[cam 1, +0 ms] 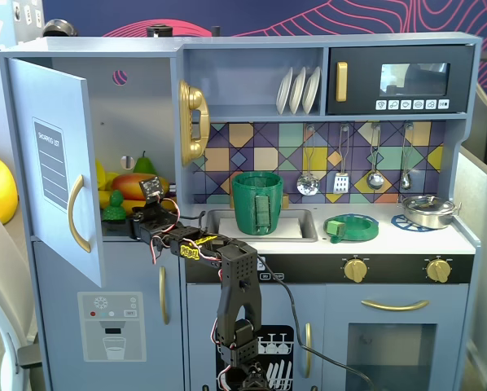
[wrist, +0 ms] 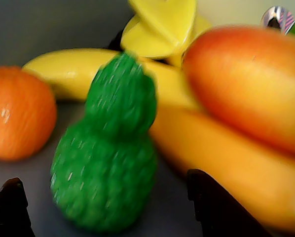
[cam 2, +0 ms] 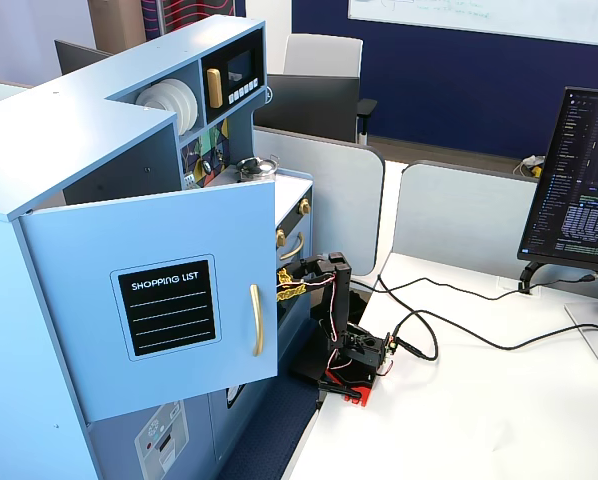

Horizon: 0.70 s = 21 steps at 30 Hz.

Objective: Pick up the green pineapple from the left cabinet and place it in the green recipient

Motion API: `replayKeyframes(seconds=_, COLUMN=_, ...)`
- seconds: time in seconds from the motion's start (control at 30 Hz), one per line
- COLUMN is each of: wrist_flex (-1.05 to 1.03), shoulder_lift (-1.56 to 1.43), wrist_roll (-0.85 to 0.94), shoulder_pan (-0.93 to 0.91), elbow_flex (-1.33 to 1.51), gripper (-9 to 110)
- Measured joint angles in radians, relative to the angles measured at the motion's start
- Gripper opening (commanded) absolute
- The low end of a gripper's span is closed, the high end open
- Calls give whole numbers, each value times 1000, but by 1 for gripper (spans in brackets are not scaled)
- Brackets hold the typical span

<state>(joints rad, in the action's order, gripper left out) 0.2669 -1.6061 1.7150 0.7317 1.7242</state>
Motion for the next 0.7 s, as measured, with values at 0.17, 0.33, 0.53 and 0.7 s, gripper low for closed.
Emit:
replayKeyframes(seconds=0.17, wrist_flex=0, shoulder_lift=40, wrist_roll=0, shoulder_pan=0, elbow_flex=-55, gripper=36)
replayKeyframes(seconds=0.33, wrist_flex=0, shoulder_lift=60, wrist_roll=0, shoulder_pan=17, elbow_flex=-84, gripper=36)
replayKeyframes(seconds=0.53, wrist_flex=0, shoulder_lift=67, wrist_roll=0, shoulder_pan=49, elbow_flex=-87, gripper=36)
replayKeyframes(seconds=0.7, wrist_flex=0, shoulder_lift=94, wrist_roll=0, shoulder_pan=54, elbow_flex=-100, gripper=36)
